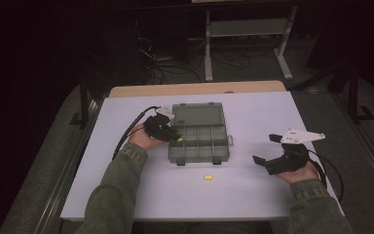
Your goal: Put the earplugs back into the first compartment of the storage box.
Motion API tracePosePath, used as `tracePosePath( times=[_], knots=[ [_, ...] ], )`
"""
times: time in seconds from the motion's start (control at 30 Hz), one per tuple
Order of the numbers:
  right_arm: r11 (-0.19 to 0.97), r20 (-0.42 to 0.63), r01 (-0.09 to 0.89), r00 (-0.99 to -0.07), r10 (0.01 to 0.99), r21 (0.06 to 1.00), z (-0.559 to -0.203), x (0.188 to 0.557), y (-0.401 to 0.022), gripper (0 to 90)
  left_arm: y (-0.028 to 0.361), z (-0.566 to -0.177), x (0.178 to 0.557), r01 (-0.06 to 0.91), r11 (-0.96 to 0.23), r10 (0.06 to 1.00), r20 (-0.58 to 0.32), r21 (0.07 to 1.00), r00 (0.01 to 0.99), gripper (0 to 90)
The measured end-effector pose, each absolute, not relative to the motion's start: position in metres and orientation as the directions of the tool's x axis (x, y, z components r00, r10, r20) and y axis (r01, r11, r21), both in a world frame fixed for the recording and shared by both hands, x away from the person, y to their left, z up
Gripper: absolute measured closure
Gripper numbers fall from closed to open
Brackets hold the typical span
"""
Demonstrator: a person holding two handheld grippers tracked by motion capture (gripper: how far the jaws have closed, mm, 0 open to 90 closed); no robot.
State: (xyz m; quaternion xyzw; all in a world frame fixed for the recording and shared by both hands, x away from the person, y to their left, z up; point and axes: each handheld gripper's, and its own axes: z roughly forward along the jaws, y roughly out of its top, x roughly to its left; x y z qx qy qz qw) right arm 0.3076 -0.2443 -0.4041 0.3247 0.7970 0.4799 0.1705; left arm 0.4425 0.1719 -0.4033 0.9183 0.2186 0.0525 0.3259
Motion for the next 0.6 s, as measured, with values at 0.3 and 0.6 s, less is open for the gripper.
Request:
tracePosePath(
  times=[0.3,0.6],
  knots=[
    [0.327,0.041,0.355,-0.729,0.683,0.876,-0.404,0.307,-0.244,0.0,0.181,-0.383,0.437,0.359,-0.621,0.434,-0.076,0.697,0.898,40.9],
    [0.334,0.034,0.352,-0.731,0.682,0.875,-0.404,0.306,-0.244,0.0,0.183,-0.361,0.423,0.323,-0.591,0.413,-0.067,0.74,0.908,25.8]
  ],
)
